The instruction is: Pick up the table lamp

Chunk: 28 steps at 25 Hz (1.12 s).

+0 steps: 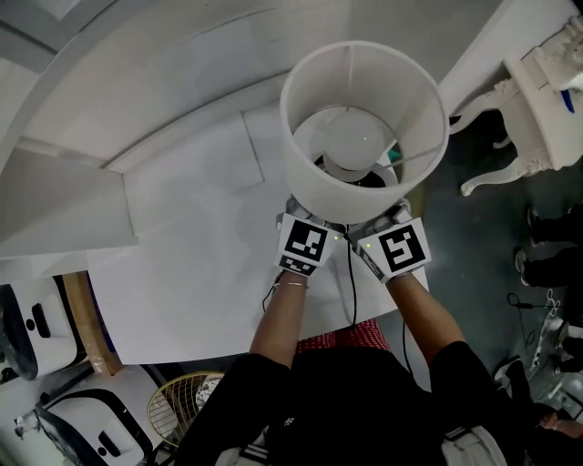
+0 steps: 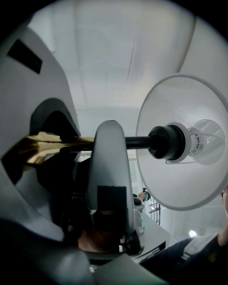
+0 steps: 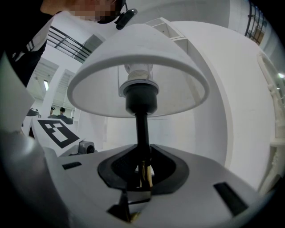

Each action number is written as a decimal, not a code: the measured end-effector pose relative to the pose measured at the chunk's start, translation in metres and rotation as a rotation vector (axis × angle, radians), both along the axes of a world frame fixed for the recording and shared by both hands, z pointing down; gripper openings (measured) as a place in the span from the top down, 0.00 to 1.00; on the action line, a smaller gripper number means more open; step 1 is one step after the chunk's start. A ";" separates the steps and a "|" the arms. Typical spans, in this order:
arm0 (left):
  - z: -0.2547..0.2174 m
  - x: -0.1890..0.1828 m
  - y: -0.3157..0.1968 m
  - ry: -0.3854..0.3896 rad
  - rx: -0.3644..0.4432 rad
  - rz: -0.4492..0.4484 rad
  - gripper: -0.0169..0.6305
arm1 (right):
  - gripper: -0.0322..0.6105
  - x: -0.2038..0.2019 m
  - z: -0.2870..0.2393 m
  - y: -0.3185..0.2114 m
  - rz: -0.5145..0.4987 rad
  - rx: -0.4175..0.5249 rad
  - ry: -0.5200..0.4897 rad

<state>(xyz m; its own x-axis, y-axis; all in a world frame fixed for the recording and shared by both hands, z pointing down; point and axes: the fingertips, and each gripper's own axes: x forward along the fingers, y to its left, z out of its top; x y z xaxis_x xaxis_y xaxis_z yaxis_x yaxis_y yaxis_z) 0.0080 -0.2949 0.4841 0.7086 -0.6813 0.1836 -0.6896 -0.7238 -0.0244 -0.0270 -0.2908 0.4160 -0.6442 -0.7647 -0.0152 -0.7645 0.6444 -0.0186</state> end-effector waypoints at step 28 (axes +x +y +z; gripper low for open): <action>-0.038 0.002 0.012 -0.027 0.033 -0.020 0.81 | 0.82 0.004 -0.035 0.014 -0.025 0.044 0.020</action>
